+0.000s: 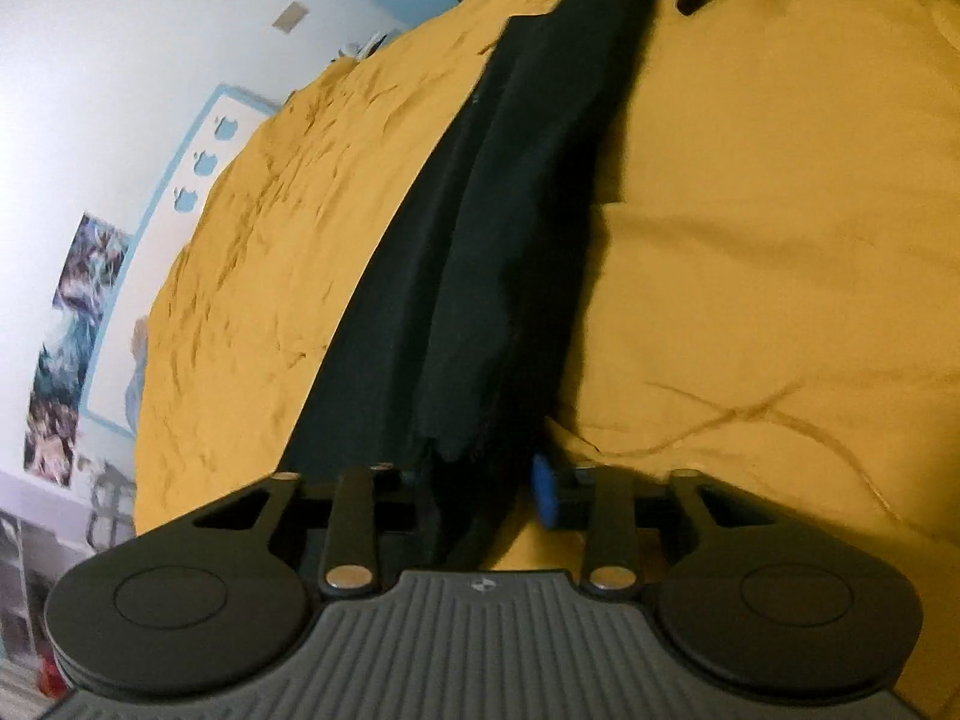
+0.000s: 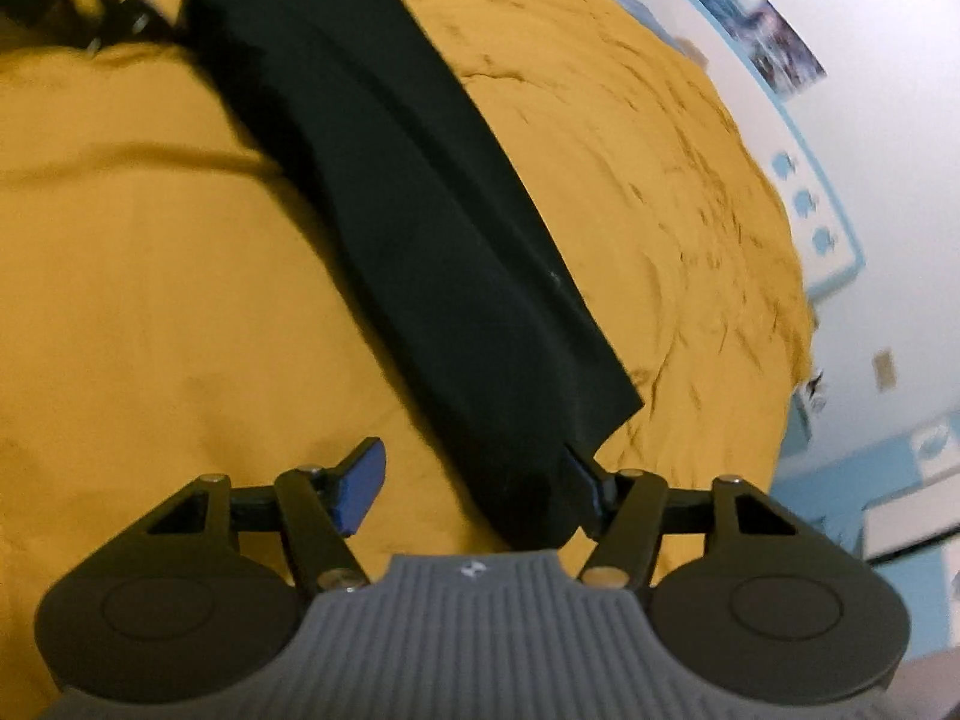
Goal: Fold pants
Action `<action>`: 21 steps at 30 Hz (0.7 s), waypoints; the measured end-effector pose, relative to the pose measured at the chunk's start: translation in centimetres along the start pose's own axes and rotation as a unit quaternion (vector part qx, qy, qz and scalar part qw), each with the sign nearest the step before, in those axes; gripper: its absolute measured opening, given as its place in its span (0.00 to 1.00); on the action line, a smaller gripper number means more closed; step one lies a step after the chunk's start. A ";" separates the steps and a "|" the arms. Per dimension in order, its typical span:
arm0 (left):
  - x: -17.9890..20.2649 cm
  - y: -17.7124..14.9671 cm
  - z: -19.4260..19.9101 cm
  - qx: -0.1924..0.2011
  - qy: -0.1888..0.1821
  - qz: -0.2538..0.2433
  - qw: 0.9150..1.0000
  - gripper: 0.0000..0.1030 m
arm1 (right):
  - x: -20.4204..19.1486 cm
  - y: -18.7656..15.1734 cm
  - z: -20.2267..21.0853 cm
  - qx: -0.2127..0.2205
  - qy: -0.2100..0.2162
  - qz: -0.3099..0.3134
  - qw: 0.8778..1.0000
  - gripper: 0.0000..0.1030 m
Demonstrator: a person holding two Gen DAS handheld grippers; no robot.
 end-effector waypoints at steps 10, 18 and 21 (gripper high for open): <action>-3.2 1.0 3.6 0.057 -0.009 0.046 0.997 0.05 | 3.4 -0.9 1.7 0.001 -0.011 0.018 1.000 0.05; 1.2 -0.9 1.5 0.022 -0.088 0.071 0.993 0.05 | -0.5 -3.1 -0.5 -0.030 0.041 0.029 0.998 0.04; 0.9 -0.9 1.0 0.009 -0.110 0.104 0.988 0.06 | -0.7 -3.2 -0.5 -0.031 0.040 0.014 0.999 0.05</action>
Point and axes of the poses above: each gripper's, at about its wrist camera, not at the fingertips, and z roughly against the way its jaws point, x to its right, y to its top, the point moved 9 cm from there along -z, roughly the way its jaws point, and after that the axes turned 1 degree about y, right-handed, at the moved point
